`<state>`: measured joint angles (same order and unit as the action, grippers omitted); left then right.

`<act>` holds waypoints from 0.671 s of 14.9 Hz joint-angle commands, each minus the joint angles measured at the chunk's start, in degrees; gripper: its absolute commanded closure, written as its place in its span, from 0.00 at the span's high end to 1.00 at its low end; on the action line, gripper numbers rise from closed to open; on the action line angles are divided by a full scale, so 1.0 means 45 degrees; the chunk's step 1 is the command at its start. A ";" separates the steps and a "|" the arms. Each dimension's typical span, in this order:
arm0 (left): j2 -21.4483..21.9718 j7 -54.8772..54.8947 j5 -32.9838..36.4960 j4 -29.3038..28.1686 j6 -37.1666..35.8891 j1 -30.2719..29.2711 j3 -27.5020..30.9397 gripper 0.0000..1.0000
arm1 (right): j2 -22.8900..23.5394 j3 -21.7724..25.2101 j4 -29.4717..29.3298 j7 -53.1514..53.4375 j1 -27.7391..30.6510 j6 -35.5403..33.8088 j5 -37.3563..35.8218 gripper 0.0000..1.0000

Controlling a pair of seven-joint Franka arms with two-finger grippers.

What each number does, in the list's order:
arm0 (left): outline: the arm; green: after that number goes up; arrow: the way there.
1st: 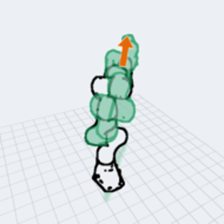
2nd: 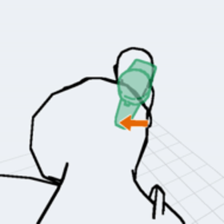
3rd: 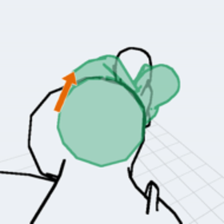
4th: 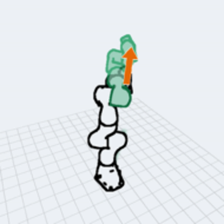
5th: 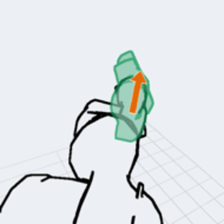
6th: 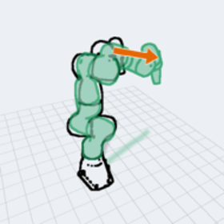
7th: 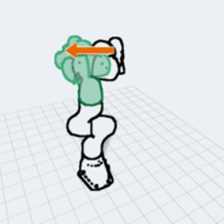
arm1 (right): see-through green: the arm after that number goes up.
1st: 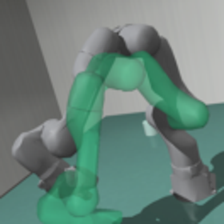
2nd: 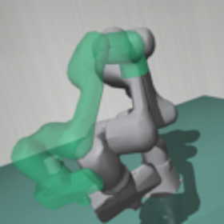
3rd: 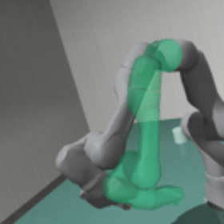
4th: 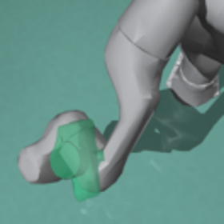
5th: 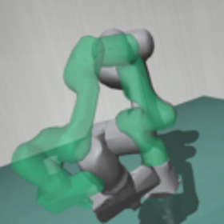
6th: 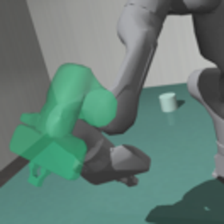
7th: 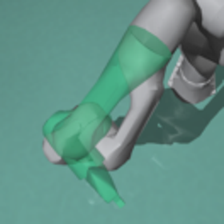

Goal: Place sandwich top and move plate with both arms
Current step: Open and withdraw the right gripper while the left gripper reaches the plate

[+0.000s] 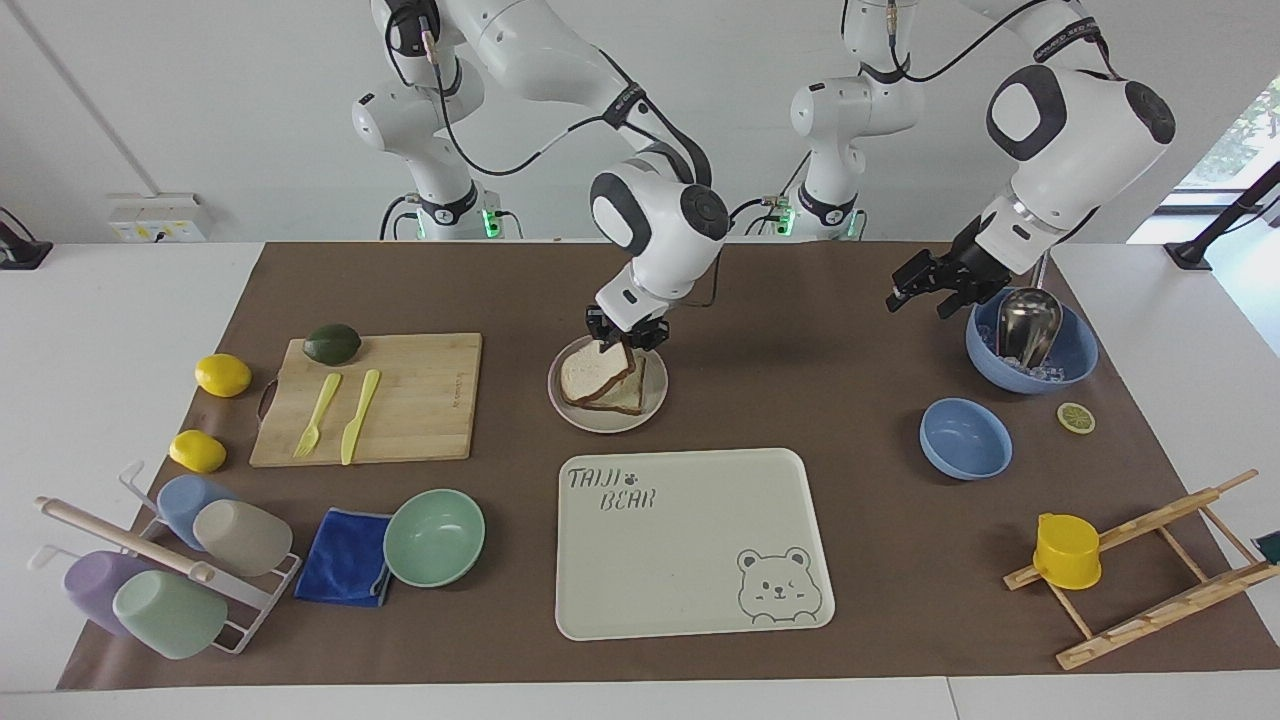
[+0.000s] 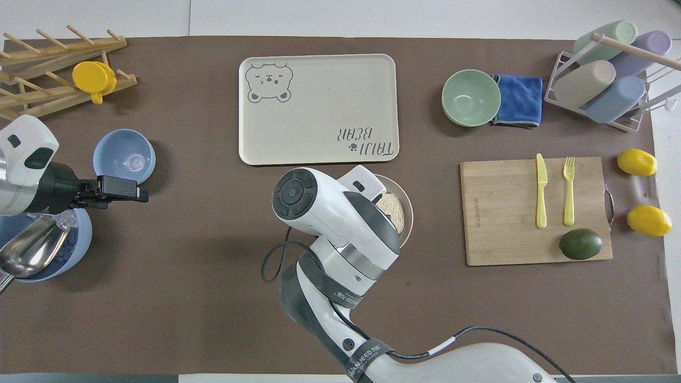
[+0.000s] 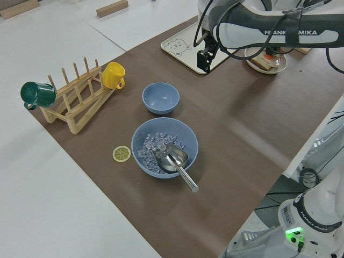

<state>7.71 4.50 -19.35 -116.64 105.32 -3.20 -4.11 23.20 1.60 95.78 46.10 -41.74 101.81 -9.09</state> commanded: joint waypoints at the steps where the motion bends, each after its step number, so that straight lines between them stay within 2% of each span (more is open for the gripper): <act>1: 0.0377 0.0308 -0.0269 -0.0467 0.0325 -0.0071 -0.0083 1.00 | -0.0019 -0.0121 0.0355 0.0204 0.0290 0.0810 0.0865 0.78; 2: 0.0377 0.0289 -0.0269 -0.0467 0.0344 -0.0031 -0.0102 1.00 | -0.0019 -0.0102 0.0356 0.0262 0.0369 0.1103 0.1158 0.86; 3: 0.0377 0.0289 -0.0269 -0.0467 0.0345 -0.0012 -0.0103 1.00 | -0.0038 -0.0101 0.0356 0.0263 0.0350 0.1280 0.1277 1.00; 7: 0.0377 0.0289 -0.0269 -0.0467 0.0325 -0.0011 -0.0122 1.00 | -0.0175 -0.0102 0.0200 0.0146 0.0408 0.1359 0.1823 1.00; 10: 0.0338 0.0250 -0.0269 -0.0467 0.0422 0.0105 -0.0122 1.00 | -0.0778 -0.0101 0.0122 -0.0554 0.0973 0.1516 0.1903 1.00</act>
<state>7.71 4.58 -19.40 -116.65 105.47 -3.19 -4.69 22.40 1.64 95.84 46.01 -39.99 107.95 -2.19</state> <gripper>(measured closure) 0.000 0.000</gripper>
